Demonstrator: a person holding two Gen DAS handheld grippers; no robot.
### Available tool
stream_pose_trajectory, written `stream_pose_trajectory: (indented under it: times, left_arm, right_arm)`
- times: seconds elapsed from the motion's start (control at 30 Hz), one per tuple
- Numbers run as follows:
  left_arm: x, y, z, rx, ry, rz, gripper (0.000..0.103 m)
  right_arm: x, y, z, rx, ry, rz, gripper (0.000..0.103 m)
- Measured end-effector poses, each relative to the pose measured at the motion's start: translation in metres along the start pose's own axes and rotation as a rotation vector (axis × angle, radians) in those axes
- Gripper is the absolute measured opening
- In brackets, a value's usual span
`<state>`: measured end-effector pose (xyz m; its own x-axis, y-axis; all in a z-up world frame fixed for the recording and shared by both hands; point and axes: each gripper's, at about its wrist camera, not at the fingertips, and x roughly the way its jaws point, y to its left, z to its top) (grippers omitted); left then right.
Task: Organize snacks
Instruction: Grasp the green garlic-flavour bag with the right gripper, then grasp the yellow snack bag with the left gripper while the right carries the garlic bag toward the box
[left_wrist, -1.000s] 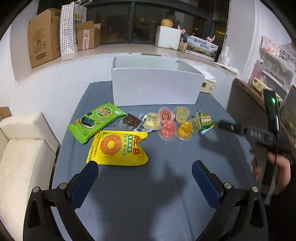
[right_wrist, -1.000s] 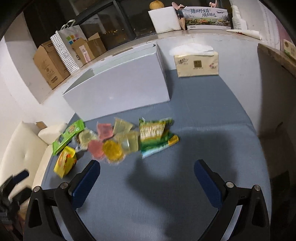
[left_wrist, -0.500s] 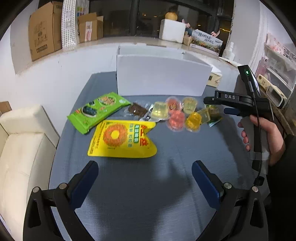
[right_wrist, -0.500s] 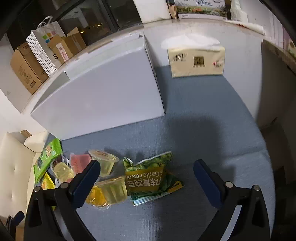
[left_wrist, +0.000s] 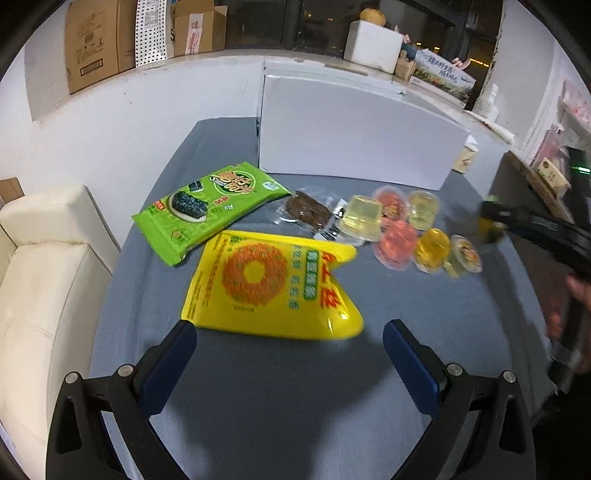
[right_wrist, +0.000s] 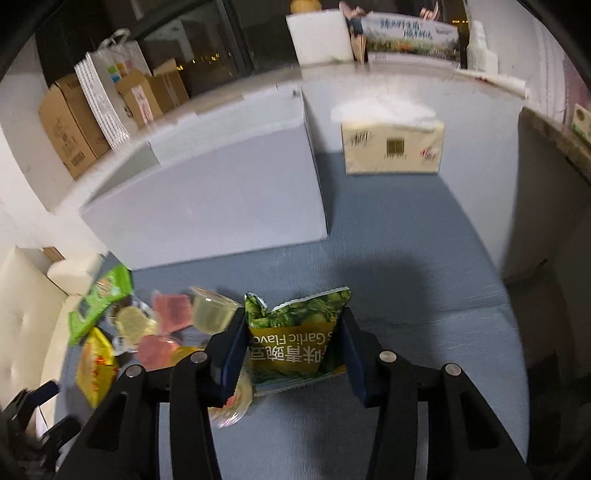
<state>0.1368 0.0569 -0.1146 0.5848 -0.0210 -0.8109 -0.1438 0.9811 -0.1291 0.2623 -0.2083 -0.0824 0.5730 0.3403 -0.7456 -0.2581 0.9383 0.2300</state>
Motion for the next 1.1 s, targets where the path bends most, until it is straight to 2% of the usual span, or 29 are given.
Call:
stream_pose_trajectory:
  times: [0.1,0.17,0.37,0.43,0.47,0.53,0.57,0.6,0.63,0.67,0.8,1.1]
  left_arm:
    - [0.014,0.000,0.009,0.002,0.014,0.012,0.103]
    - [0.025,0.001,0.014,0.001,0.017,0.035,0.103]
    - [0.054,0.005,0.024,-0.005,0.051,0.079,0.103]
    - [0.056,0.006,0.024,-0.012,0.048,0.068,0.103]
    - [0.056,0.005,0.023,-0.006,0.043,0.074,0.099]
    - [0.052,0.000,0.021,0.031,0.036,0.057,0.085]
    - [0.048,-0.003,0.019,0.046,0.028,0.039,0.073]
    - [0.044,-0.006,0.018,0.059,0.023,0.031,0.054]
    - [0.041,-0.009,0.018,0.072,0.024,0.036,0.040]
    - [0.040,-0.010,0.018,0.072,0.026,0.027,0.032]
    - [0.027,-0.009,0.013,0.083,0.009,-0.037,0.019]
    - [-0.032,-0.018,-0.003,0.102,-0.086,-0.116,0.017]
  right_arm:
    - [-0.018,0.000,0.000,0.004,-0.022,0.025,0.052]
    - [-0.031,0.000,-0.006,0.029,-0.026,0.074,0.052]
    - [-0.060,0.009,-0.027,0.005,-0.054,0.102,0.052]
    - [-0.066,0.012,-0.034,0.005,-0.055,0.114,0.052]
    - [-0.068,0.013,-0.036,0.003,-0.056,0.117,0.052]
    - [-0.070,0.016,-0.041,-0.003,-0.060,0.118,0.052]
    - [-0.070,0.018,-0.042,-0.004,-0.060,0.122,0.052]
    - [-0.071,0.020,-0.043,-0.006,-0.060,0.127,0.052]
    - [-0.071,0.022,-0.044,-0.009,-0.060,0.129,0.052]
    - [-0.072,0.024,-0.045,-0.009,-0.059,0.134,0.052]
    - [-0.077,0.034,-0.049,-0.029,-0.069,0.149,0.052]
    - [-0.095,0.051,-0.050,-0.065,-0.105,0.183,0.052]
